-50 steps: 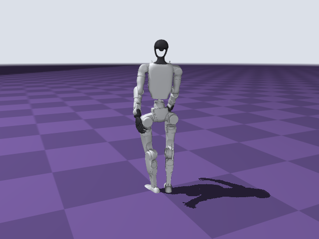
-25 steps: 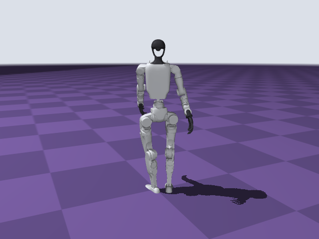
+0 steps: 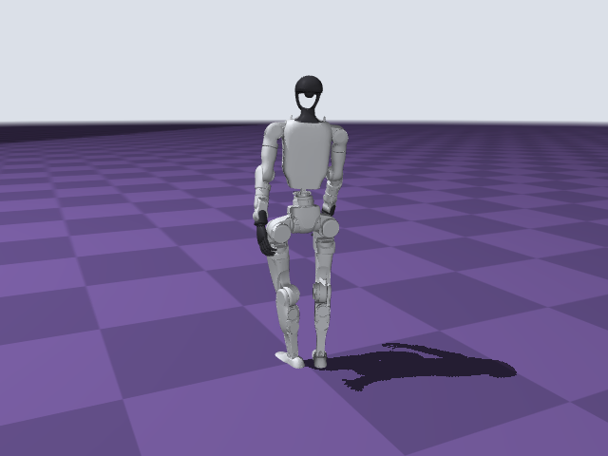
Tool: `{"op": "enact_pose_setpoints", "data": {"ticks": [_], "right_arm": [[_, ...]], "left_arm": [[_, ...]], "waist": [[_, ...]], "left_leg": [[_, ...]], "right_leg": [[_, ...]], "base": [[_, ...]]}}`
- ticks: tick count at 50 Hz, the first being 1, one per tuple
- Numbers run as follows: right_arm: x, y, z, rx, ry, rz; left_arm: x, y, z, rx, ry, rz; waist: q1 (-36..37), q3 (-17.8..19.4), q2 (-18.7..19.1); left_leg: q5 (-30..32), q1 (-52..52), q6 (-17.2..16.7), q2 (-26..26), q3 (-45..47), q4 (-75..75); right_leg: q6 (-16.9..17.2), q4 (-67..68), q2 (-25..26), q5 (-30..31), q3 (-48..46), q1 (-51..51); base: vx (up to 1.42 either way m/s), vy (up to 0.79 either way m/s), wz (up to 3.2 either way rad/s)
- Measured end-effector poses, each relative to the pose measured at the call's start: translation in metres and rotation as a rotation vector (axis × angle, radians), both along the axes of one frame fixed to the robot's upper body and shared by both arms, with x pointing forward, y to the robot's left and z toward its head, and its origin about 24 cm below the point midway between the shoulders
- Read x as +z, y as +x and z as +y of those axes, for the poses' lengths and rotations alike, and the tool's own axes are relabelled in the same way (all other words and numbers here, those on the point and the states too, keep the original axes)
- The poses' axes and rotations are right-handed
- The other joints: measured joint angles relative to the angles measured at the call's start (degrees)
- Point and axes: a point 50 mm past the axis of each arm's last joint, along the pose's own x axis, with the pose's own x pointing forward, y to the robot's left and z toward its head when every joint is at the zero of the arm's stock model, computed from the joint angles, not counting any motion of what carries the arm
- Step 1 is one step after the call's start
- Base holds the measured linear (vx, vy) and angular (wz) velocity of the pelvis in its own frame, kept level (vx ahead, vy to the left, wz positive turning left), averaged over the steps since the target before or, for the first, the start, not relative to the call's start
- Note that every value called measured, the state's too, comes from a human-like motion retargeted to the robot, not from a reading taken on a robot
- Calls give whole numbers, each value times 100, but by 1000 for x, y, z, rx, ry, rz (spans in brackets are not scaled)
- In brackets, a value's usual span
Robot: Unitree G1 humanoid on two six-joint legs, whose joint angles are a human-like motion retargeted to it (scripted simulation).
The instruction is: In place motions
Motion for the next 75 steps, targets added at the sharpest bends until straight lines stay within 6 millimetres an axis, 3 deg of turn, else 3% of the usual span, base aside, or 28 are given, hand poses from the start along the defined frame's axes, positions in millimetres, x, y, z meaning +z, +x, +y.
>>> {"op": "enact_pose_setpoints", "data": {"ticks": [4,7,10,13,17,20,23,25,26,30,33,36,39,42,46,50,52,57,61,63,65,67,70,72,75], "right_arm": [[19,40,23,-31,128,-135],[28,54,35,-57,198,-185],[29,55,40,-56,224,-198],[23,44,36,-33,200,-172],[1,1,14,-4,88,-32],[-13,-44,-10,-10,-31,125],[-20,-99,-38,-48,-153,325],[-18,-136,-58,-124,-219,459],[-15,-153,-66,-156,-246,513],[-3,-208,-89,-327,-323,664],[5,-234,-103,-479,-366,705],[12,-249,-112,-608,-410,715],[15,-256,-114,-690,-435,719],[13,-254,-108,-712,-418,718],[3,-238,-90,-694,-328,691],[-9,-207,-70,-609,-234,628],[-14,-183,-61,-527,-197,571],[-20,-97,-33,-277,-72,344],[-6,-20,4,-159,85,106],[4,9,21,-144,159,5],[14,29,32,-137,213,-69],[24,46,41,-129,259,-132],[34,61,48,-102,290,-195],[34,61,47,-81,279,-204],[26,49,39,-63,228,-178]], "left_arm": [[25,-56,2,105,35,135],[38,-81,-3,175,56,217],[42,-86,-9,212,60,245],[33,-74,-15,209,41,213],[8,-25,-22,164,17,83],[-11,29,-21,88,23,-50],[-22,90,-14,1,27,-195],[-25,134,-9,-86,12,-292],[-25,158,-7,-94,2,-365],[-15,243,-9,-68,-17,-637],[1,298,-10,-33,-2,-825],[18,335,-9,-13,29,-961],[30,357,-8,-10,42,-1046],[32,361,-12,-32,31,-1069],[19,340,-17,-107,10,-993],[-4,287,-19,-192,-1,-801],[-15,249,-18,-209,9,-675],[-26,133,-14,-147,54,-332],[-11,27,-14,2,67,-67],[3,-15,-13,68,66,40],[17,-46,-13,108,69,119],[30,-71,-14,137,75,187],[43,-92,-16,175,82,250],[43,-93,-17,192,81,253],[34,-78,-19,199,76,216]], "waist": [[21,31,19],[0,45,9],[-36,42,-8],[-80,27,-16],[-157,-24,-47],[-216,-38,-86],[1053,47,-111],[-142,-53,-134],[-352,-87,-137],[-387,-100,-116],[-460,-114,-92],[-511,-106,-74],[-533,-92,-49],[-505,-86,-20],[-396,-94,7],[-244,-115,17],[-167,-112,4],[-53,-72,-23],[-107,-43,16],[-136,-29,36],[-147,-18,47],[-146,-4,41],[-157,10,13],[-181,9,-9],[-224,-3,-56]], "left_leg": [[1,12,-10,8,-20,11],[2,17,-16,11,-18,12],[2,18,-18,19,-3,9],[-3,17,-20,36,24,7],[-17,15,-20,65,73,6],[-25,5,-16,80,98,13],[-2,160,376,-24,1498,-293],[-43,54,-20,140,266,-25],[-66,44,-79,154,127,-13],[-54,11,-20,180,319,-57],[-60,-20,-12,203,385,-68],[-71,-22,-14,222,445,-72],[-80,-17,-12,235,474,-70],[-79,-20,-10,236,467,-66],[-60,-34,-4,202,365,-53],[-35,-42,3,137,226,-40],[-26,-31,5,99,163,-35],[-16,6,3,35,65,-28],[-21,3,-7,45,51,-26],[-25,7,-12,59,57,-27],[-29,16,-16,69,65,-31],[-31,23,-20,77,70,-33],[-28,26,-24,82,76,-36],[-26,24,-24,83,76,-37],[-22,21,-22,78,80,-40]], "right_leg": [[20,2,5,-12,-12,26],[22,1,6,-15,-16,34],[20,2,12,-10,-2,26],[16,3,25,2,31,7],[7,10,47,26,101,-35],[0,21,59,41,149,-68],[-113,111,451,224,1501,-180],[-15,18,111,97,337,-108],[0,13,59,87,189,-129],[-33,16,142,127,351,-208],[-41,25,154,149,386,-268],[-62,38,166,164,438,-305],[-79,45,177,169,466,-315],[-88,50,178,158,453,-308],[-92,44,149,119,334,-258],[-86,25,106,72,200,-186],[-83,17,88,51,159,-145],[-61,6,61,11,110,-69],[-41,11,77,-13,108,-67],[-36,11,88,-16,111,-67],[-32,9,97,-16,115,-61],[-28,8,102,-17,115,-57],[-24,6,109,-17,113,-55],[-22,6,110,-15,112,-58],[-25,5,108,-9,118,-65]], "base": [[0,0,0],[0,0,0],[0,0,0],[0,0,0],[2,-5,-20],[0,-6,-64],[1,-6,-294],[-1,-2,296],[-2,-2,283],[-1,-2,-41],[0,-1,-20],[-1,-1,-27],[0,0,-7],[0,0,0],[-1,4,30],[0,4,46],[0,4,42],[0,1,23],[0,0,0],[0,0,0],[0,0,0],[0,0,0],[0,0,0],[0,0,0],[0,0,0]]}}
